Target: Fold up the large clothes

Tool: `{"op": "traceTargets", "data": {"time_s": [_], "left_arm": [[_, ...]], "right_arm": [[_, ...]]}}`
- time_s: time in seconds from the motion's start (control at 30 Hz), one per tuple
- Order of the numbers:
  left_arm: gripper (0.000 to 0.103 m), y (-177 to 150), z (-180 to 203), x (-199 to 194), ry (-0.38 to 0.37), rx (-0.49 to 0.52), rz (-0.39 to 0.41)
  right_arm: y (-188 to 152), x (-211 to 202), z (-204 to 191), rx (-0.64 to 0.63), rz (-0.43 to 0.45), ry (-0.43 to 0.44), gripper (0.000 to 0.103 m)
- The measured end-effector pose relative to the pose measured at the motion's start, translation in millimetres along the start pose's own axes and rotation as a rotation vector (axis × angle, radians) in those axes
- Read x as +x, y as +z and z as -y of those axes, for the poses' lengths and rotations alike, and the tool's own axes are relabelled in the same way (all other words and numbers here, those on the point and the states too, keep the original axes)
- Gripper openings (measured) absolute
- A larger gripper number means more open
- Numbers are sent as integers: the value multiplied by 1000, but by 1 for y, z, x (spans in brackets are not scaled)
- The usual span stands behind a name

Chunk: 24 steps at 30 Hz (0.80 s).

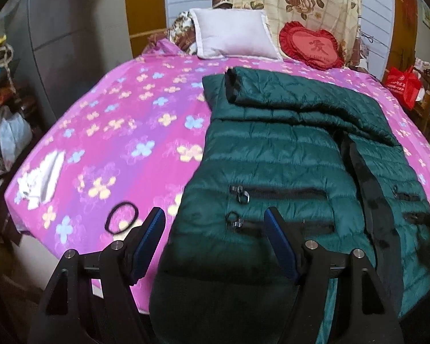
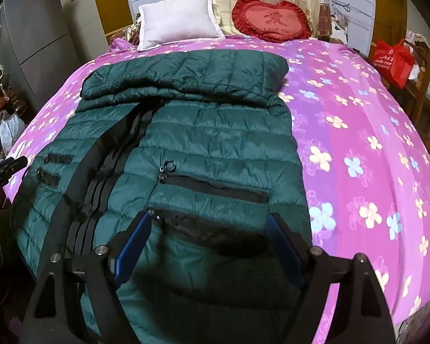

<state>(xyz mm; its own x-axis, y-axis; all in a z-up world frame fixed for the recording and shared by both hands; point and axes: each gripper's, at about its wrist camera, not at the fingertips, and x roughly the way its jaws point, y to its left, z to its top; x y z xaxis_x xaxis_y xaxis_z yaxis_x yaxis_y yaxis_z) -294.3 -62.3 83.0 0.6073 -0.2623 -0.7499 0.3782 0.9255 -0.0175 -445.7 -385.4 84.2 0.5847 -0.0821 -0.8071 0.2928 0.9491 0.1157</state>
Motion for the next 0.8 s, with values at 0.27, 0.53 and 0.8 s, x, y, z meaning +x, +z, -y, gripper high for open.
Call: {"op": "traceTargets", "data": {"time_s": [0.27, 0.53, 0.8], "left_arm": [[53, -20, -42, -3, -159, -120, -100], [53, -41, -57, 13, -216, -185, -192], [54, -49, -49, 22, -204, -164, -213]], "right_arm": [[-22, -10, 11, -11, -54, 15, 85], [-49, -20, 36, 16, -104, 28, 85], [-65, -14, 62, 107, -128, 84, 86]]}}
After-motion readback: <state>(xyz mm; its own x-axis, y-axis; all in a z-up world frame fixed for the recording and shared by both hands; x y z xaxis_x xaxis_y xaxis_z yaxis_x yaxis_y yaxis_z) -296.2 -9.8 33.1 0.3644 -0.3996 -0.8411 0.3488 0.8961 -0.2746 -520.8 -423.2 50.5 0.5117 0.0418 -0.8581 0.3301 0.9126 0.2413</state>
